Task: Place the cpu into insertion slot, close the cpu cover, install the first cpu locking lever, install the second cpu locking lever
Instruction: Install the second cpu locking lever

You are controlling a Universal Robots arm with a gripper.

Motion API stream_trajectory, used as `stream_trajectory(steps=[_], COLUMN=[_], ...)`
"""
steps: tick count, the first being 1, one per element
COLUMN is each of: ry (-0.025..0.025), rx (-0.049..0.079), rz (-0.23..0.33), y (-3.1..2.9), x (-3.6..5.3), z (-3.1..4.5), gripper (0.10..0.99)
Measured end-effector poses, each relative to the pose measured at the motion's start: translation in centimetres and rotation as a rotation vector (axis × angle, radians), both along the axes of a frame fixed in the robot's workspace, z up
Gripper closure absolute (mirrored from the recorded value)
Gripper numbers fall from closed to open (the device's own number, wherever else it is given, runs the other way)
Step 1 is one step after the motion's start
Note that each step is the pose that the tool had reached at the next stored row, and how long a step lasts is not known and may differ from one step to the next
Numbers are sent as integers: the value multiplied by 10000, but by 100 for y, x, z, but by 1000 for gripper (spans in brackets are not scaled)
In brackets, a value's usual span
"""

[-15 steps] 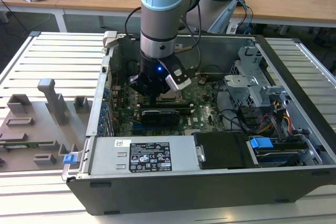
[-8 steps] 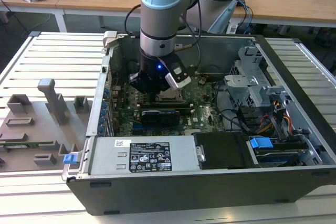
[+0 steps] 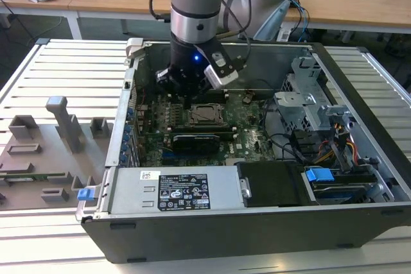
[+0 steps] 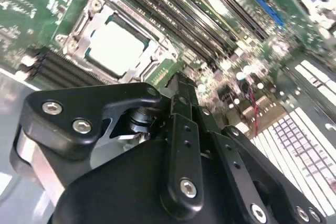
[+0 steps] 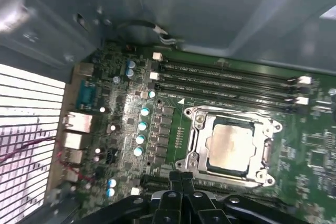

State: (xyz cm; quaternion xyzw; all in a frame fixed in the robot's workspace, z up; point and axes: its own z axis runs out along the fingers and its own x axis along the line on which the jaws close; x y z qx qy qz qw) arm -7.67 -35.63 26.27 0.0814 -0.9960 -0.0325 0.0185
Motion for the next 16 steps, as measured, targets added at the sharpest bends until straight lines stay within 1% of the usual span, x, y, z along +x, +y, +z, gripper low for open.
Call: stream_trajectory(steps=[1,2,6,7,8,9,11,12,13,14,16], ry=[0,-1,0,2,11,32,62,84,94,98,101], rx=[-4,-4,-10,-10,-10,-9,-9,-9,-11,-10,-9], rz=[1,1,0,-3,-2,0,-1,-2,1,1,-1], y=[0,2,2,3,3,4,5,5,4,4,4], x=[0,0,1,50,126,205,298,381,420,440,460], z=[27,34,35,35,35,34,34,34,35,35,34], gripper=[980,980,980,980,980,980,980,980,980,980,980])
